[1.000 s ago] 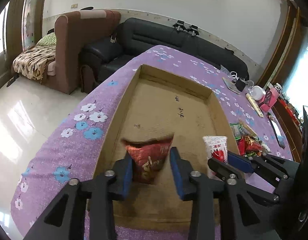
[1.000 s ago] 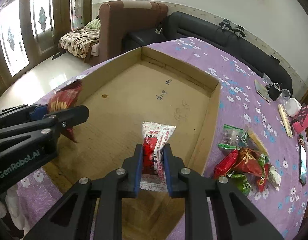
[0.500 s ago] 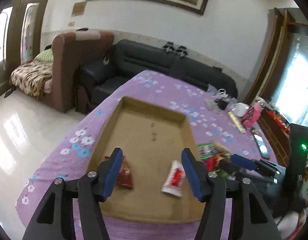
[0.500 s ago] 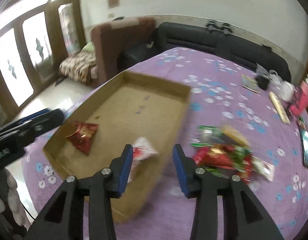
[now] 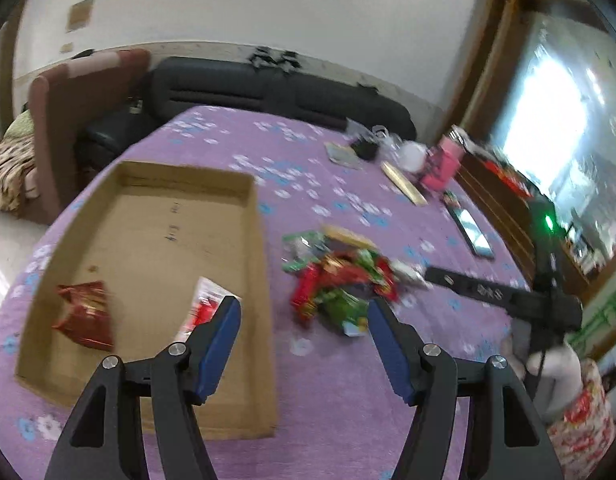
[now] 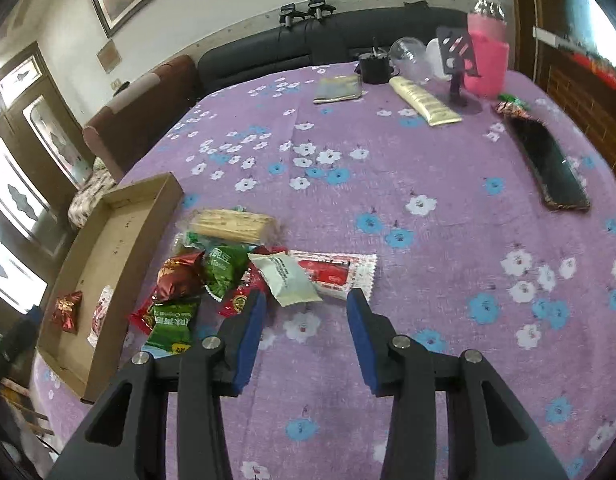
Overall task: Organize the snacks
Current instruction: 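Grasp the small white packet with the right tool while the left tool grasps the green bag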
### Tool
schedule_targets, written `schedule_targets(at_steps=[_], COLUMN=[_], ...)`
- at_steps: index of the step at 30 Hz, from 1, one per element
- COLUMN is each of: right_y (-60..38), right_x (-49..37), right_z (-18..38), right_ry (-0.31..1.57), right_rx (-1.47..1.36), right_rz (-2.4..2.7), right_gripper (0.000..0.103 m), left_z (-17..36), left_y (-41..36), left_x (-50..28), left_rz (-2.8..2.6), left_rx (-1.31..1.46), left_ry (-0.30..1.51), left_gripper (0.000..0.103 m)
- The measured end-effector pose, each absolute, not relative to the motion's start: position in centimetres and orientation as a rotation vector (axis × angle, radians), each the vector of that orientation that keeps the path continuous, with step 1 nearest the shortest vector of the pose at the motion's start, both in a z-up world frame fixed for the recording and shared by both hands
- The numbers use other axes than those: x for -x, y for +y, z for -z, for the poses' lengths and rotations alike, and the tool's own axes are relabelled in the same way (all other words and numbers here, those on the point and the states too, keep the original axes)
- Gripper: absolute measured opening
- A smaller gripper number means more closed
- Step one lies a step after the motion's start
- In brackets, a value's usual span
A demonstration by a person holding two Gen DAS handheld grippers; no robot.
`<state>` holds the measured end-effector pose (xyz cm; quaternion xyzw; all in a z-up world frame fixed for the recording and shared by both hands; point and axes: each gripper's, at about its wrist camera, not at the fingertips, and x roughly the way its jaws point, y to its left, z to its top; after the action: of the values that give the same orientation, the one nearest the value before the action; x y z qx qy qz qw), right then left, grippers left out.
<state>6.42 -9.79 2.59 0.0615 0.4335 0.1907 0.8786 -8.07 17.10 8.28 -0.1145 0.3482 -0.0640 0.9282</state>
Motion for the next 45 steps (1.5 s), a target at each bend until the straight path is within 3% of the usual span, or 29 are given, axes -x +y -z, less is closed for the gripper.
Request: schedule_targets(at_steps=[12, 15, 16, 18, 20, 23, 31, 33, 35, 37, 39, 45], right_y=[-8.7, -8.4, -8.4, -8.7, -9.4, -10.5, -10.3, -9.0, -7.7, -6.9, -6.9, -9.1], right_x=[-9.4, -11.2, -11.5, -11.1, -10.6, -9.4, -6.5, -5.9, -5.3, -5.0, -4.7, -5.3], right_z=[-2.0, -0.9, -0.5, -0.2, -0.2, -0.1, -1.2, -0.6, 0.2, 1.0, 1.1, 1.3], right_ry=[0.843, 0.909, 0.943, 0.977, 1.036, 1.092, 0.961, 0.967, 0.966, 0.965, 0.946, 0.929], right_rx=[-0.123, -0.126, -0.140, -0.149, -0.185, -0.195, -0.111, -0.066, -0.005, 0.039, 0.059, -0.013], right_rz=[-0.386, -0.454, -0.487, -0.524, -0.575, -0.620, -0.672, -0.697, -0.694, -0.683, -0.658, -0.604], right_gripper=[0.041, 0.040, 0.039, 0.023, 0.021, 0.021, 0.025, 0.025, 0.025, 0.025, 0.018, 0.018], left_z=[-6.7, -6.5, -6.5, -6.5, -6.4, -6.2, -5.1, -5.2, -5.2, -5.2, -5.1, -4.3], left_y=[14.2, 13.5, 13.2, 13.0, 12.7, 12.3, 10.6, 10.7, 10.7, 10.6, 10.4, 9.0], left_x=[7.8, 7.5, 7.6, 7.5, 7.4, 7.2, 6.3, 6.3, 6.0, 5.6, 5.0, 2.1], left_rz=[0.177, 0.186, 0.189, 0.196, 0.201, 0.209, 0.214, 0.210, 0.212, 0.203, 0.200, 0.184], left_rx=[0.175, 0.174, 0.171, 0.161, 0.152, 0.149, 0.119, 0.114, 0.107, 0.098, 0.091, 0.062], left_ry=[0.775, 0.785, 0.787, 0.788, 0.791, 0.798, 0.823, 0.819, 0.824, 0.828, 0.832, 0.858], left_gripper=[0.069, 0.069, 0.069, 0.069, 0.069, 0.069, 0.069, 0.067, 0.057, 0.057, 0.057, 0.057])
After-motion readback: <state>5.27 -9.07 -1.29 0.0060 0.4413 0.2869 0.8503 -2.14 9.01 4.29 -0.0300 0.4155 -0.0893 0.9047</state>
